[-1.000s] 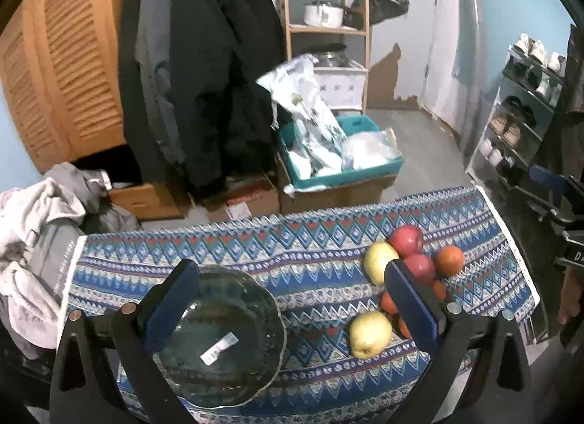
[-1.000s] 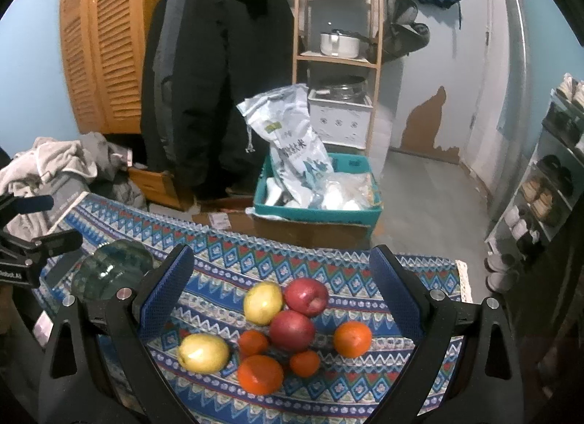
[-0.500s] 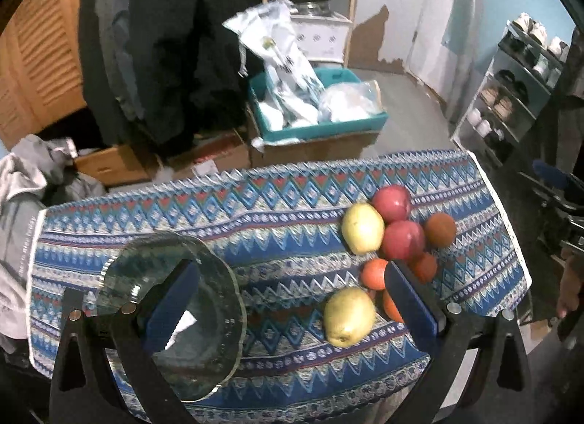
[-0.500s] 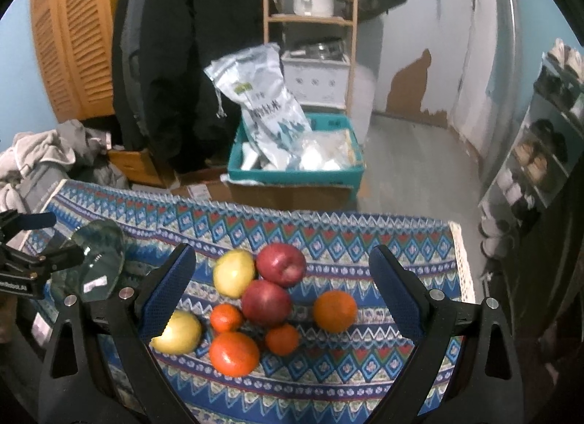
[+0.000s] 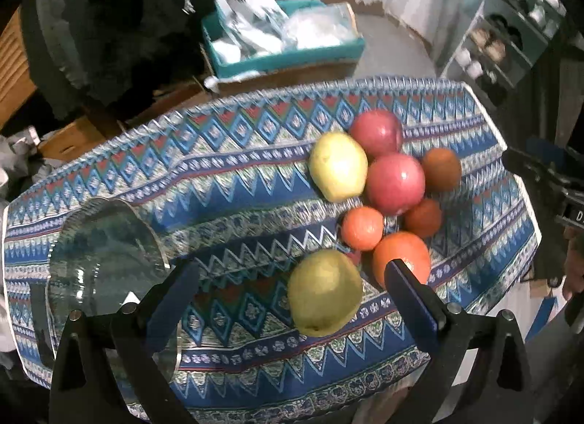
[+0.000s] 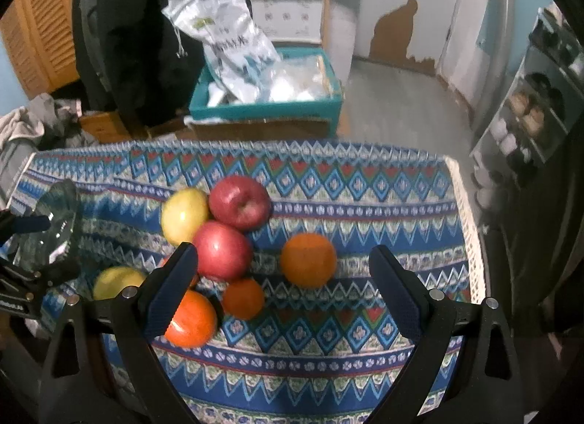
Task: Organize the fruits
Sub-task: 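Grasp the large green pear with the left tool while the right tool approaches an orange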
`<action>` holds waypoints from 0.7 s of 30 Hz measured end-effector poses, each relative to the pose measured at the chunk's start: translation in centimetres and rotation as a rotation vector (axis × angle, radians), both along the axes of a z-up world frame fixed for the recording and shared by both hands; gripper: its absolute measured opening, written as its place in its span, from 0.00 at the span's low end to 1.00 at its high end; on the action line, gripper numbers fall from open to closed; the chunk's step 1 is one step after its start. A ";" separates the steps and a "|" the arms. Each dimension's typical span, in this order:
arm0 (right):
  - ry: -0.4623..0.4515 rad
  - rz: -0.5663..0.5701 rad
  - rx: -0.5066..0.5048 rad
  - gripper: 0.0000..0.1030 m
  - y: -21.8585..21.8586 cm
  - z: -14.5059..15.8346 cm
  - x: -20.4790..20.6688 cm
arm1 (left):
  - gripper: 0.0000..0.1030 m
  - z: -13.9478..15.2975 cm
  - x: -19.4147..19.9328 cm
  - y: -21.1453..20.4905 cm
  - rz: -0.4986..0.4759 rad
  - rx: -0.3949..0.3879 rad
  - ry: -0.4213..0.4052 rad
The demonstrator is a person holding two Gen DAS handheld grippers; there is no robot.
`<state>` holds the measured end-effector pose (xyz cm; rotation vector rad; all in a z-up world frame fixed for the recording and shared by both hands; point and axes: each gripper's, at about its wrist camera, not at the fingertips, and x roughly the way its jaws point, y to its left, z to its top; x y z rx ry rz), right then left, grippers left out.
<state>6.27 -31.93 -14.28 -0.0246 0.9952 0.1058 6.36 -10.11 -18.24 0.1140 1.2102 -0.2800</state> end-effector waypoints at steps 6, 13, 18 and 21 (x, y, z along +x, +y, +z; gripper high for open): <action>0.050 -0.025 0.001 0.92 -1.0 -2.0 0.2 | 0.99 -3.1 0.5 -1.1 -0.024 0.021 0.079; 0.090 -0.030 0.004 0.92 -1.3 -3.5 0.6 | 0.99 -6.1 0.7 -2.1 -0.045 0.044 0.142; 0.126 -0.029 -0.001 0.92 -1.3 -4.9 1.0 | 0.99 -8.0 1.0 -1.9 -0.038 0.045 0.182; 0.148 -0.033 -0.001 0.92 -1.5 -5.7 1.4 | 0.93 -9.1 1.2 -1.8 -0.031 0.018 0.224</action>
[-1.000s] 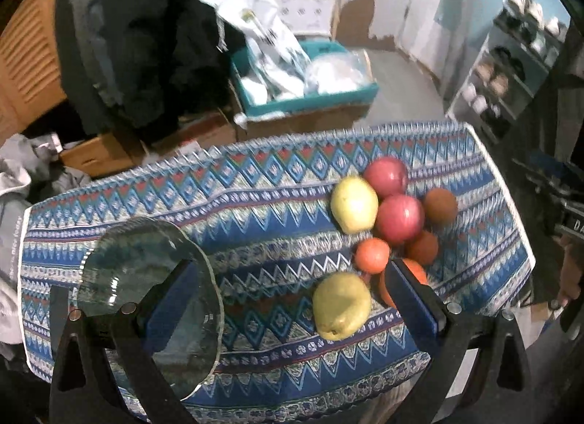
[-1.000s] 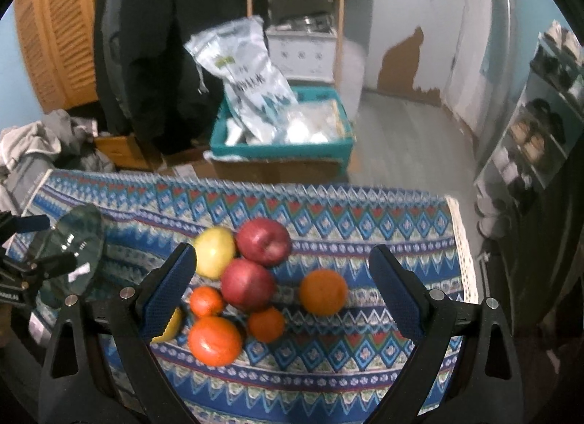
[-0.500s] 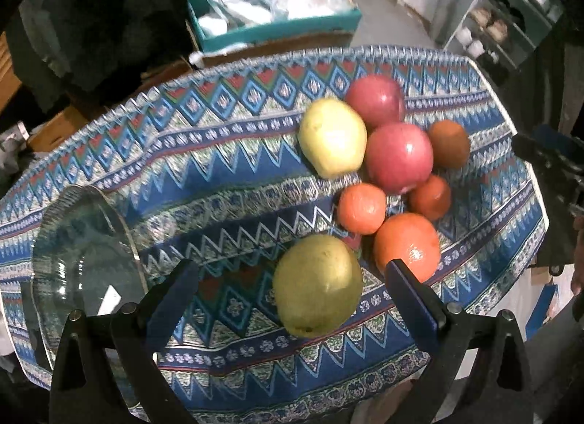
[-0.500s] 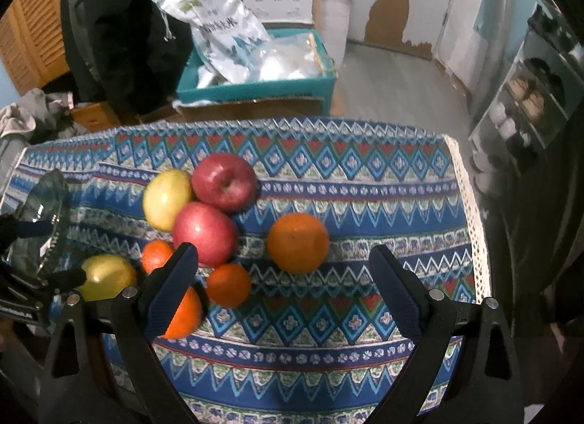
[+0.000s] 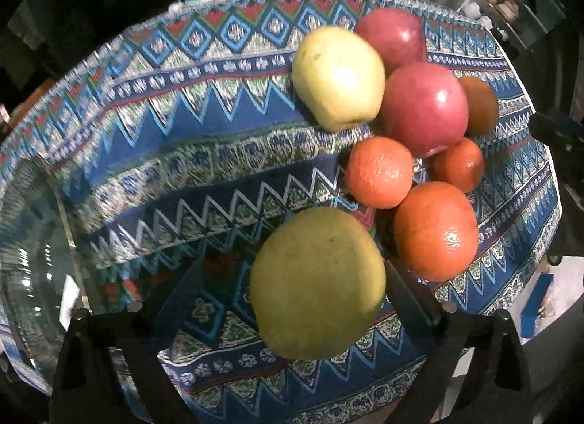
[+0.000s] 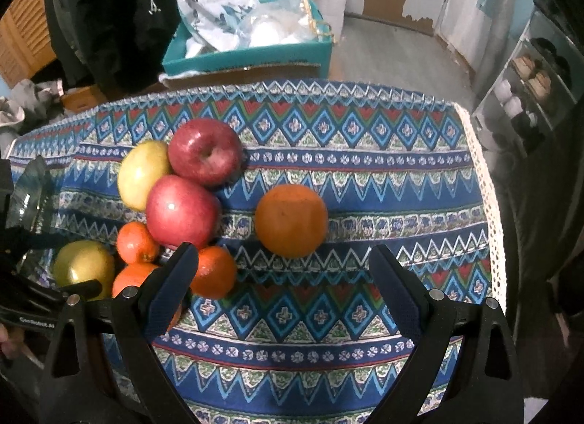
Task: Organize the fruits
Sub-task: 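Grasp the large green pear with the left tool while the right tool approaches an orange, then grasp the large orange with the right tool while the left tool holds the pear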
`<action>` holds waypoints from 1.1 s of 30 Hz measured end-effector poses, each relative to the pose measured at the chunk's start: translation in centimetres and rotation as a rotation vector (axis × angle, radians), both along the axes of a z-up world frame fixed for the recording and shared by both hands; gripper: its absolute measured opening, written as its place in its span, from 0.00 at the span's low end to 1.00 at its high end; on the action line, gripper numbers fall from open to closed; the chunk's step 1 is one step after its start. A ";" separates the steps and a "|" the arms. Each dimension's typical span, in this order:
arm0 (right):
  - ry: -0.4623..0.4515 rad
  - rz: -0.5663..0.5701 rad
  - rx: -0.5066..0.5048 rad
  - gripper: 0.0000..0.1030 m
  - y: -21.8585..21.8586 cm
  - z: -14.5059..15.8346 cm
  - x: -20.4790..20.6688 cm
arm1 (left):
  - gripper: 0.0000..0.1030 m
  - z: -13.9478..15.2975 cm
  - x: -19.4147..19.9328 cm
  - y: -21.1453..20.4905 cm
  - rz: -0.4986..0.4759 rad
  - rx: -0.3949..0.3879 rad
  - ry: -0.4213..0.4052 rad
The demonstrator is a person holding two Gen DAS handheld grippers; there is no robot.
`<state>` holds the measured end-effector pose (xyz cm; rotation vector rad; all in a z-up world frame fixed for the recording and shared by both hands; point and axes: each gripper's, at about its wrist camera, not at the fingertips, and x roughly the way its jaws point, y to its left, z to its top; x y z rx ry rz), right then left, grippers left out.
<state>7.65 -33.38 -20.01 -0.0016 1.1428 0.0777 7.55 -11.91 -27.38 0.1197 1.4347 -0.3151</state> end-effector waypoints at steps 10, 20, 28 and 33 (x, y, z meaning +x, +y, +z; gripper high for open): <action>0.052 -0.030 -0.014 0.92 -1.2 -2.3 1.2 | 0.67 -0.8 -0.8 -1.2 -0.046 -0.040 -0.001; 0.094 -0.005 -0.022 0.92 -1.1 -5.1 4.6 | 0.66 0.1 2.3 1.0 0.013 -0.052 -0.040; 0.166 0.018 0.005 0.77 -0.3 -8.1 6.7 | 0.66 1.1 4.0 3.1 0.055 -0.067 -0.071; 0.163 0.041 -0.005 0.65 0.6 -8.8 7.2 | 0.66 1.3 4.7 3.3 0.053 -0.072 -0.083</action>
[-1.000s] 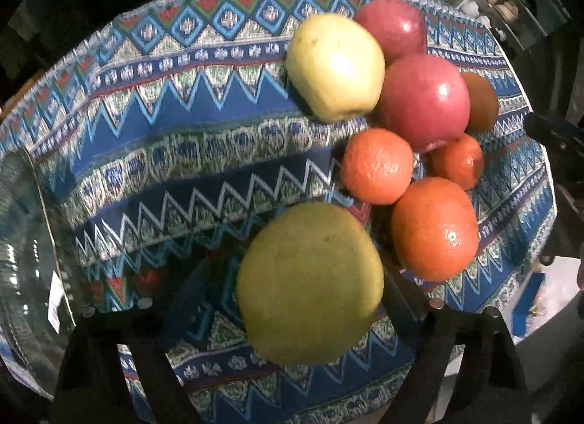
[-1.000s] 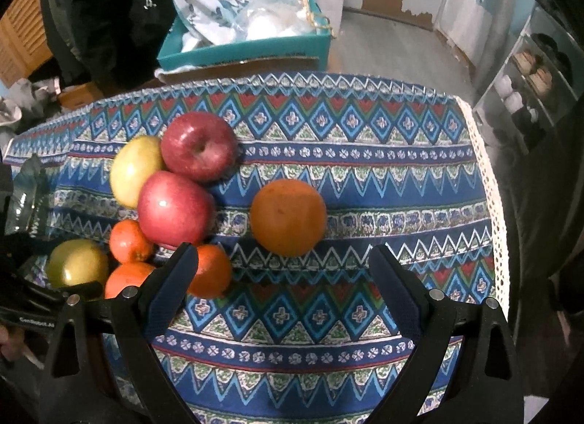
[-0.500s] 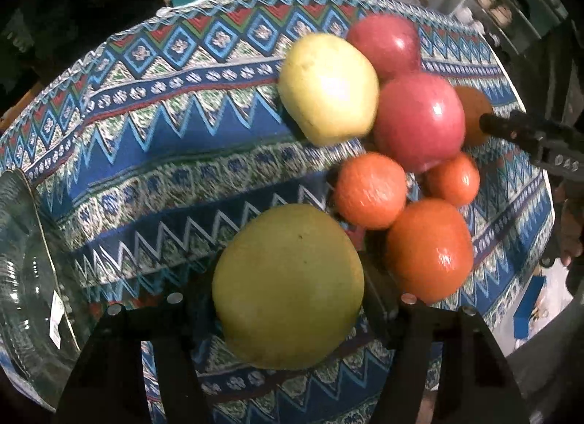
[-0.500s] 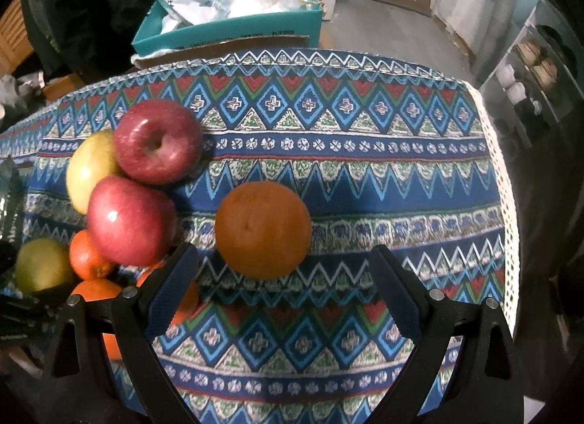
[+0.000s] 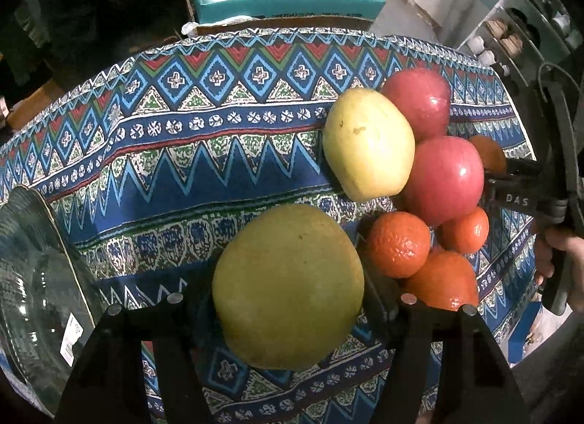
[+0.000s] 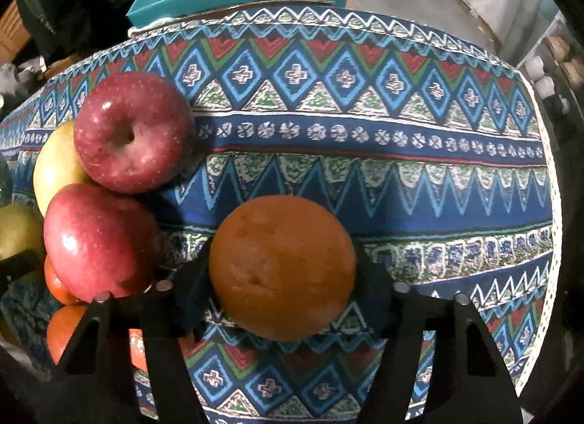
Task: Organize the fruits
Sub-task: 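Grasp the large orange with the right tool while the left tool holds the pear, then carry the pear and orange in both tools over the dark glass bowl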
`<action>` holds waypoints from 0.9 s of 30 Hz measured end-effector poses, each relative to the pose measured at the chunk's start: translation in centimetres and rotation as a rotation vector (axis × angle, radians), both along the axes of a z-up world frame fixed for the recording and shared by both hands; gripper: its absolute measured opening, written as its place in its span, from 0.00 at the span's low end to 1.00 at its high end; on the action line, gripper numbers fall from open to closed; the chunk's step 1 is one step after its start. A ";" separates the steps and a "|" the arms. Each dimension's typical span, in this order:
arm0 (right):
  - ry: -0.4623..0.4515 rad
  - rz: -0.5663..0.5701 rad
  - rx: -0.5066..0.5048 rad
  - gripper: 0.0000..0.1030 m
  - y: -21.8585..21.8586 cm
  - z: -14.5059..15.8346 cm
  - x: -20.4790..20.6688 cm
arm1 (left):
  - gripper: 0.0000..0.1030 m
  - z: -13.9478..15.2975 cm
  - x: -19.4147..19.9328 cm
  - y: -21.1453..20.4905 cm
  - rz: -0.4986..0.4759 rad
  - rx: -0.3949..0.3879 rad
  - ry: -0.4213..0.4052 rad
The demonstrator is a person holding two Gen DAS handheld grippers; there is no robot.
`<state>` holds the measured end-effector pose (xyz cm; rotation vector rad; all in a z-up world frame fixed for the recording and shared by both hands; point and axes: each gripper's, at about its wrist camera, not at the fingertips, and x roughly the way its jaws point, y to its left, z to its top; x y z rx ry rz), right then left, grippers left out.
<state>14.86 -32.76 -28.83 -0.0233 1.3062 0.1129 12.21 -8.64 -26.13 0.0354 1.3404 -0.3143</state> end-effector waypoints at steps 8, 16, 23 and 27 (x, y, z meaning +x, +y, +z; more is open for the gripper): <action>-0.030 -0.013 -0.033 0.63 0.9 0.1 -0.4 | 0.66 1.1 -0.6 -0.6 -0.011 0.003 -0.040; -0.145 -0.030 -0.010 0.63 0.0 4.6 -2.3 | 0.66 3.1 -1.3 -0.6 -0.015 -0.007 -0.099; -0.237 -0.011 0.025 0.63 1.3 8.6 -3.5 | 0.66 5.1 -2.2 -0.4 -0.016 -0.031 -0.150; -0.289 0.022 0.049 0.63 3.0 10.7 -4.1 | 0.66 6.7 -2.8 -0.2 -0.021 -0.039 -0.193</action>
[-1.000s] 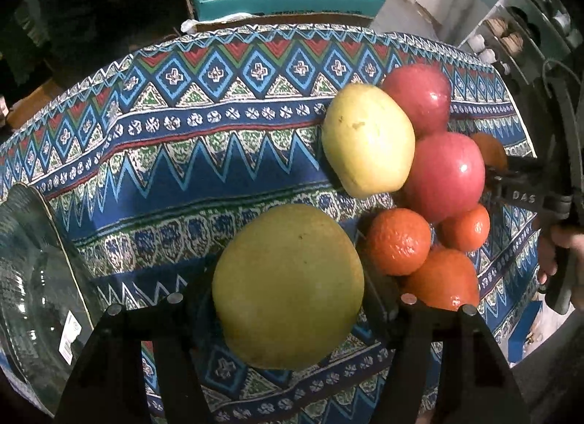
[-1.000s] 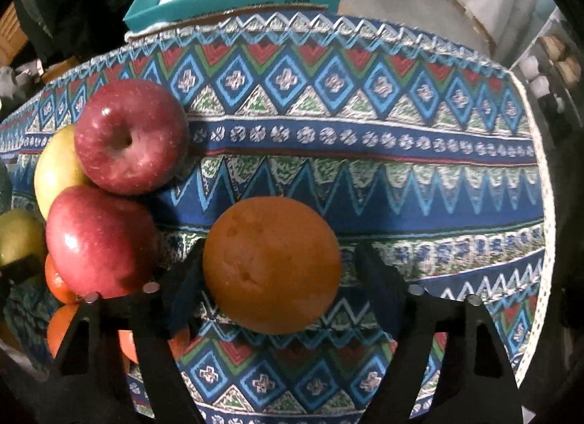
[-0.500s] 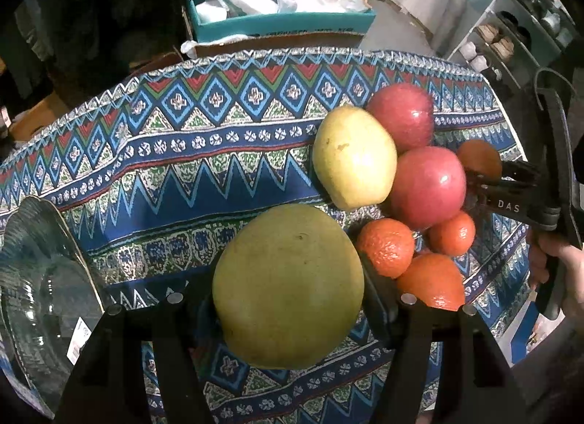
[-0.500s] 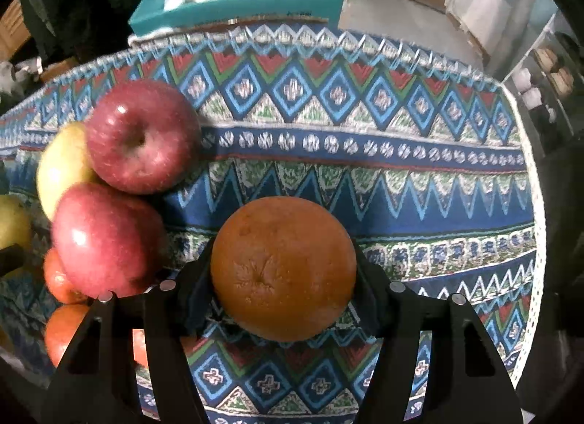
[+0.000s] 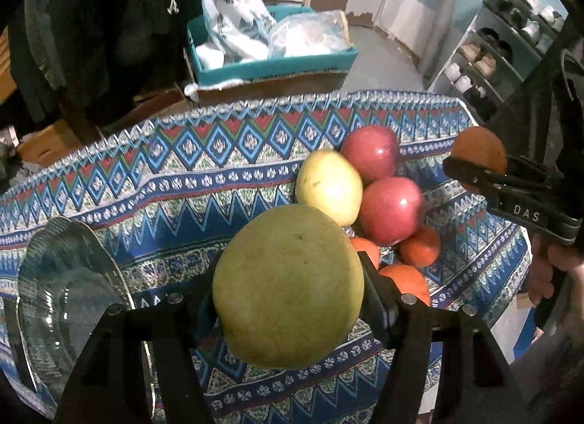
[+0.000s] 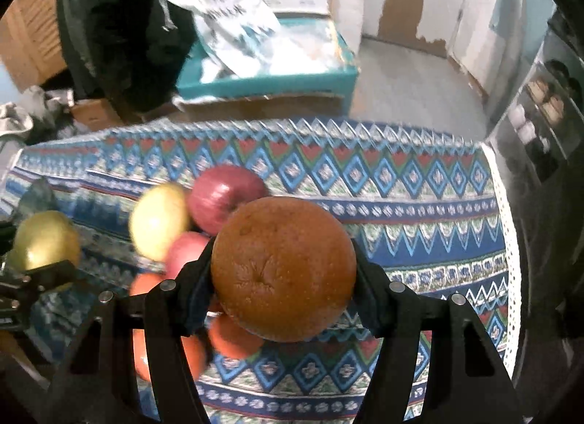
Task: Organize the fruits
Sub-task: 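Carry the pear and orange in both tools over the dark glass bowl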
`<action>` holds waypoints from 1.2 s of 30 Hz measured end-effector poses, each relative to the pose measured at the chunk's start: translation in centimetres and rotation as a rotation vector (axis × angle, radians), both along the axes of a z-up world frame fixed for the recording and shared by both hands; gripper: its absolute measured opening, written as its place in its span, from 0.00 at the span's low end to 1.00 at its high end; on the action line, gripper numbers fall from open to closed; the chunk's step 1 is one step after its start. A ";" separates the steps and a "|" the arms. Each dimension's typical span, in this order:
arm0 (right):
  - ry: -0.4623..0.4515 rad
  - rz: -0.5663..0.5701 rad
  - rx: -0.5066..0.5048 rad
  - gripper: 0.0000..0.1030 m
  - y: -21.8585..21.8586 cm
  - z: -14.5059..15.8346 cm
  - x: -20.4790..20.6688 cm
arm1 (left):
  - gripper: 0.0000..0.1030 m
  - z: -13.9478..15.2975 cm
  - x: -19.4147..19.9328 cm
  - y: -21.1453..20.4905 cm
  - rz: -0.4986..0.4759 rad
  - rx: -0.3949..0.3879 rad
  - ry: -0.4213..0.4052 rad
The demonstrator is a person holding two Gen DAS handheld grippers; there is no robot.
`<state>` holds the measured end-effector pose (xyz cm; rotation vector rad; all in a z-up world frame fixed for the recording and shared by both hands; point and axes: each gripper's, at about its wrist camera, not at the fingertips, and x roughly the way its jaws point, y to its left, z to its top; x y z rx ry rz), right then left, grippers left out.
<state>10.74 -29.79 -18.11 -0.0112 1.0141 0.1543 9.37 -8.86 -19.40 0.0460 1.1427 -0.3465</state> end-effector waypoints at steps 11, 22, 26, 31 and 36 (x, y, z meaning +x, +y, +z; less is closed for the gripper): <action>-0.127 0.088 0.059 0.63 4.1 5.5 -1.4 | 0.66 4.5 -1.5 1.6 0.007 -0.036 -0.112; -0.196 0.156 0.099 0.63 7.6 9.4 -2.7 | 0.66 8.2 -3.1 4.0 0.030 -0.058 -0.207; -0.216 0.182 0.117 0.63 9.1 10.8 -2.7 | 0.66 9.3 -3.4 5.4 0.055 -0.060 -0.240; -0.237 0.219 0.134 0.63 11.4 12.0 -2.9 | 0.66 10.5 -4.2 7.0 0.081 -0.064 -0.276; -0.254 0.260 0.148 0.63 13.9 13.1 -2.9 | 0.66 11.6 -4.9 9.3 0.115 -0.078 -0.298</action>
